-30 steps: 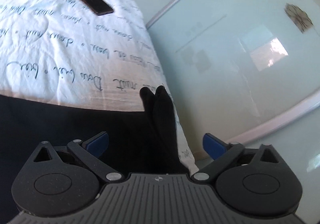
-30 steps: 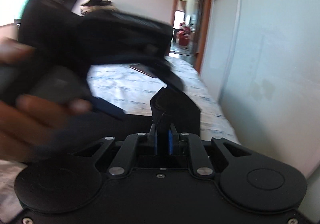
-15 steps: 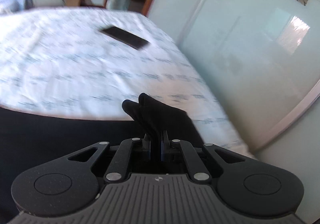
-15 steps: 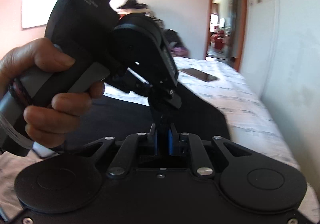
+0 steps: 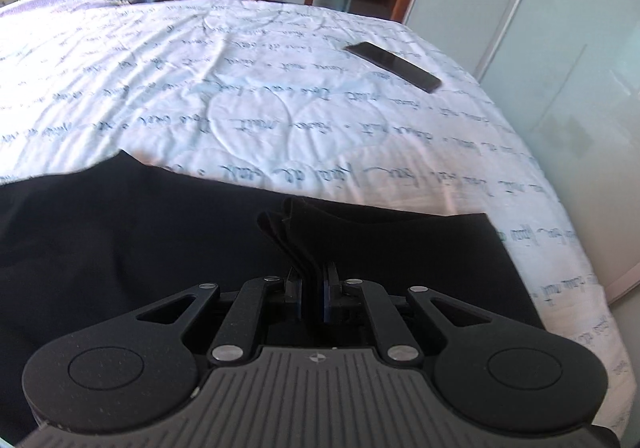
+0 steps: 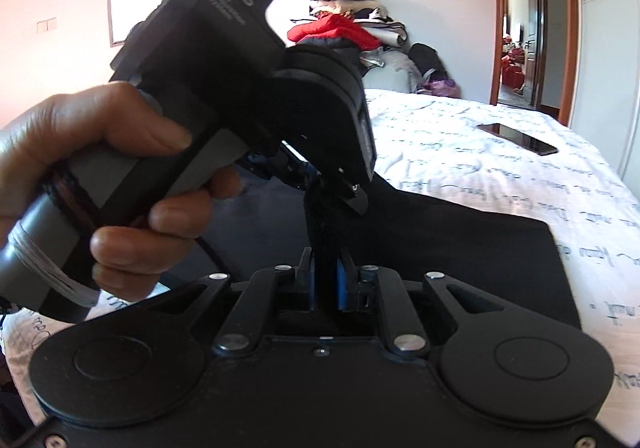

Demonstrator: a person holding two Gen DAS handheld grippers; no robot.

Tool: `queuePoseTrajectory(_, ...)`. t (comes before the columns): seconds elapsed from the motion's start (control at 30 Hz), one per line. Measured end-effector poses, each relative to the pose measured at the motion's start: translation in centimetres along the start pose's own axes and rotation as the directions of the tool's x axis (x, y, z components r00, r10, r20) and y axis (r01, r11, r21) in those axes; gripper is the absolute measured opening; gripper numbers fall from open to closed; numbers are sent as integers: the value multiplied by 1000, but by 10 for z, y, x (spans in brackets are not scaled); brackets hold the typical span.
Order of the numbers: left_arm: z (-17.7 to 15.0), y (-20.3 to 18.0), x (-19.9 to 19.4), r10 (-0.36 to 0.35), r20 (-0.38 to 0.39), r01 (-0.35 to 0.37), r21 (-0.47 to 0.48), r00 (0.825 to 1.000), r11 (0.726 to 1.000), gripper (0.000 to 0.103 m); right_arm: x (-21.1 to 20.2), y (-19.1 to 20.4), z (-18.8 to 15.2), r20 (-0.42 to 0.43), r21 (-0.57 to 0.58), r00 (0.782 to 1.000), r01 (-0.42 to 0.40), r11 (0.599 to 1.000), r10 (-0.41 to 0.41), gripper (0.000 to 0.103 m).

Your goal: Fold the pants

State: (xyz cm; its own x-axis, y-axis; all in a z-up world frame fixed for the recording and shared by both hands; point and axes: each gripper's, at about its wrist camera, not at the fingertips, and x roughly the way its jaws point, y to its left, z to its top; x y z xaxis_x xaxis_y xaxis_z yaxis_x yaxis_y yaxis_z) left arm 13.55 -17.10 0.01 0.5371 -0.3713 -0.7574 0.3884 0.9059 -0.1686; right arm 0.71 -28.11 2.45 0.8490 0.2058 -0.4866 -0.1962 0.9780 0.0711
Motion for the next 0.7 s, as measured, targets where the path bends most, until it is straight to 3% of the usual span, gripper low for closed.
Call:
queuePoseTrajectory(0.27, 1, 4, 7, 78, 37, -80, 58, 996, 995, 14, 16, -6, -5, -30, -12, 999, -27, 1000, 26, 11)
queuePoseTrajectory(0.33, 1, 6, 13, 102, 18, -103, 75, 995, 992, 23, 14, -7, -3, -73, -11, 997, -36, 999, 35, 12)
queuePoseTrajectory(0.43, 0, 9, 9, 127, 18, -128, 86, 992, 988, 43, -10, -18, -2, -50, -12, 997, -61, 998, 60, 13)
queuePoseTrajectory(0.53, 1, 18, -12, 156, 70, -161, 74, 985, 984, 61, -43, -41, -3, -13, -31, 998, 54, 998, -55, 13)
queuePoseTrajectory(0.6, 0, 28, -34, 168, 105, -172, 34, 980, 984, 69, -58, -63, -7, -15, -35, 985, 173, 984, -173, 17)
queuePoseTrajectory(0.7, -5, 49, -69, 171, 125, -171, -16, 977, 985, 76, -73, -95, -18, -71, 0, 969, 237, 971, -237, 24)
